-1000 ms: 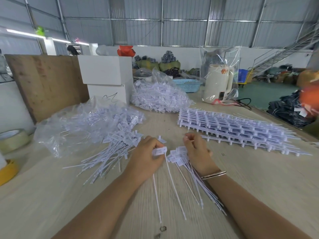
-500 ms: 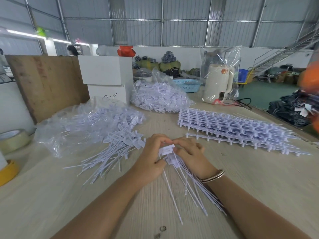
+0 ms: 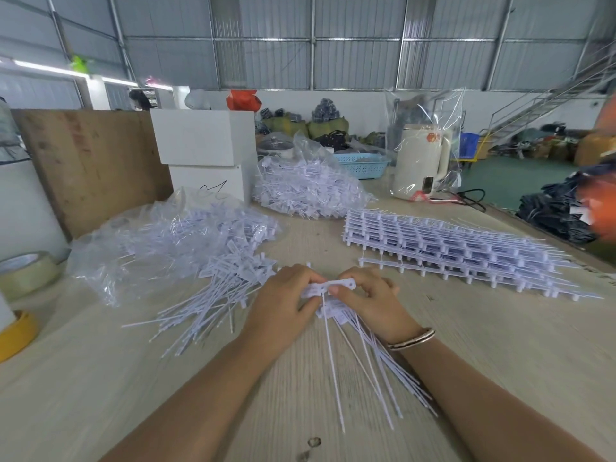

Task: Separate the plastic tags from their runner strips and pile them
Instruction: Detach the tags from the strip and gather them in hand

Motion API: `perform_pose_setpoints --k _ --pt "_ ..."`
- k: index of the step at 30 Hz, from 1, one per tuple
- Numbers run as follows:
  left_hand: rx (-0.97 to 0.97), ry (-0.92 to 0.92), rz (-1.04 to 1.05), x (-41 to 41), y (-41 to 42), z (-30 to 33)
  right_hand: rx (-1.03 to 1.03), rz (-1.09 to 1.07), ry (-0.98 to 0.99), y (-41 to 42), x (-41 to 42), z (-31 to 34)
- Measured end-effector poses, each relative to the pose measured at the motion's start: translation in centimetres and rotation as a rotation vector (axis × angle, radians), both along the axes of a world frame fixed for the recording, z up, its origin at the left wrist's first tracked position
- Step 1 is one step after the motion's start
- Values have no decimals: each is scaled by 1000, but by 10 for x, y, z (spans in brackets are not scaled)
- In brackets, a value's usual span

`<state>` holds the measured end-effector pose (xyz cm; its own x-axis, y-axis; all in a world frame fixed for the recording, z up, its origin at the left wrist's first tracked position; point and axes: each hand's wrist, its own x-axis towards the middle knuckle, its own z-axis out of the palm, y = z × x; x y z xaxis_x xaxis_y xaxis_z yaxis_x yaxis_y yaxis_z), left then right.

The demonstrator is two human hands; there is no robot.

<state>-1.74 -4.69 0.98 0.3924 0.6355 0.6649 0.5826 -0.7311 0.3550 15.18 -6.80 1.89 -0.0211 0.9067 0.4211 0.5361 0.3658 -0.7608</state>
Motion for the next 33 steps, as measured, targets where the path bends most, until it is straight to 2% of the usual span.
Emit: perform_pose_setpoints --k 5,9,19,24,28,33 --pt "63 63 15 -1 2 3 92 17 -14 0 -1 0" --pt "-9 -27 14 0 3 1 182 -17 -48 0 -2 1" --pt "-237 -247 -45 -3 7 -7 244 -48 -165 1 -2 -5" --pt "-234 -300 -52 -6 10 -9 156 -171 -48 6 1 -8" --pt "-92 -220 38 1 10 -5 73 -281 -82 13 2 -13" --pt "-294 101 2 9 6 -7 -91 -209 -136 15 4 -13"
